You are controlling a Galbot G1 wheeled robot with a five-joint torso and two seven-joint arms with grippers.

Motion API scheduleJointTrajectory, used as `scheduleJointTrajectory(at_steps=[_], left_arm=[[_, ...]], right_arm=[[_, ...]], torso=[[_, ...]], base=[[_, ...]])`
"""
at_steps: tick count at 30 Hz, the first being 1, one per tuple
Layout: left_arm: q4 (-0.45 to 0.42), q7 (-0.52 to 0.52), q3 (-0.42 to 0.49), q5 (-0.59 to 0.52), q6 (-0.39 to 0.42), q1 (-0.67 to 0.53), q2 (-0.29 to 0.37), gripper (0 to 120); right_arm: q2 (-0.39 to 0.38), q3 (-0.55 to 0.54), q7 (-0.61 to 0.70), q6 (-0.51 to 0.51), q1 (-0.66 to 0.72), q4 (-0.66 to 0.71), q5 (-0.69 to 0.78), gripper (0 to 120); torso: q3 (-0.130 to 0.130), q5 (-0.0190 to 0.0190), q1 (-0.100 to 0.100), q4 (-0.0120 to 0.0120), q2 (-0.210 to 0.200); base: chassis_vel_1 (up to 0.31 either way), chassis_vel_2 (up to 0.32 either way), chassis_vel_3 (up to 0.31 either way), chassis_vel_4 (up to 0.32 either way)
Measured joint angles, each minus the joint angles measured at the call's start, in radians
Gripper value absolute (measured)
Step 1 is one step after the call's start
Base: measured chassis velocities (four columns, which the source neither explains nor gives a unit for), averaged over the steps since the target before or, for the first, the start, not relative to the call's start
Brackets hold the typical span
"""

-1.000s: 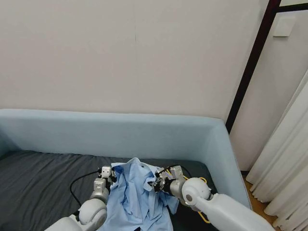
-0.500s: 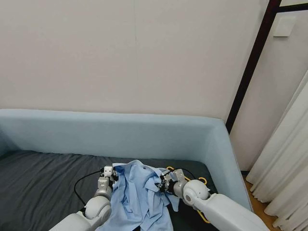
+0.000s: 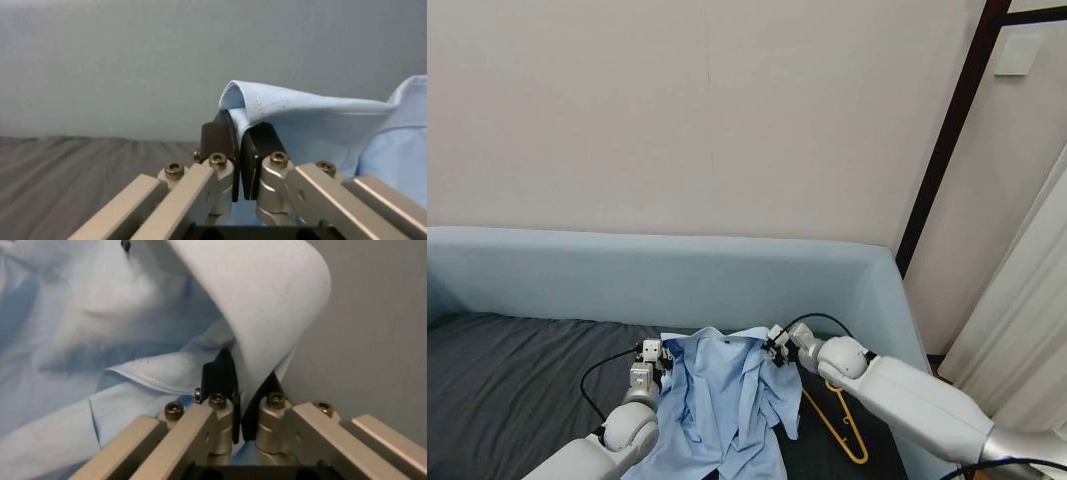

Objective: Pick up the clothes from the sofa and hang them on the clothes hanger.

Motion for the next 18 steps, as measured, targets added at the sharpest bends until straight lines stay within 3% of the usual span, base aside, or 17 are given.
scheduleJointTrajectory(at_steps=[4, 8, 10, 14, 18], left_arm=[[-0.043, -0.013, -0.021, -0.028, 0.002, -0.008, 0.038, 0], [-0.196, -0.058, -0.089, -0.108, 0.02, -0.004, 0.134, 0], [-0.213, -0.064, -0.098, -0.118, 0.025, -0.003, 0.143, 0], [-0.214, -0.069, -0.105, -0.09, 0.026, 0.006, 0.155, 0], [-0.203, -0.066, -0.076, -0.056, 0.026, 0.022, 0.123, 0]], right_arm=[[-0.01, 0.004, -0.008, -0.01, 0.045, 0.076, 0.083, 0], [-0.034, 0.016, -0.01, -0.044, 0.118, 0.23, 0.318, 0], [-0.047, 0.027, -0.018, -0.047, 0.115, 0.25, 0.341, 0], [-0.119, 0.033, -0.094, -0.017, 0.058, 0.241, 0.253, 0], [-0.174, 0.022, -0.177, 0.067, -0.061, 0.169, 0.04, 0]], torso=[[0.0, 0.0001, 0.0, -0.0004, 0.0], [0.0, 0.0001, 0.0, 0.0013, 0.0], [-0.001, 0.0003, 0.0, 0.0012, 0.0], [0.0, 0.0, 0.0, 0.0005, 0.0], [0.0, 0.0, 0.0, -0.0014, 0.0]], base=[[0.0, 0.0, 0.0, 0.0], [0.0, 0.0, 0.0, 0.0], [0.0, 0.0, 0.0, 0.0], [0.0, 0.0, 0.0, 0.0], [0.0, 0.0, 0.0, 0.0]])
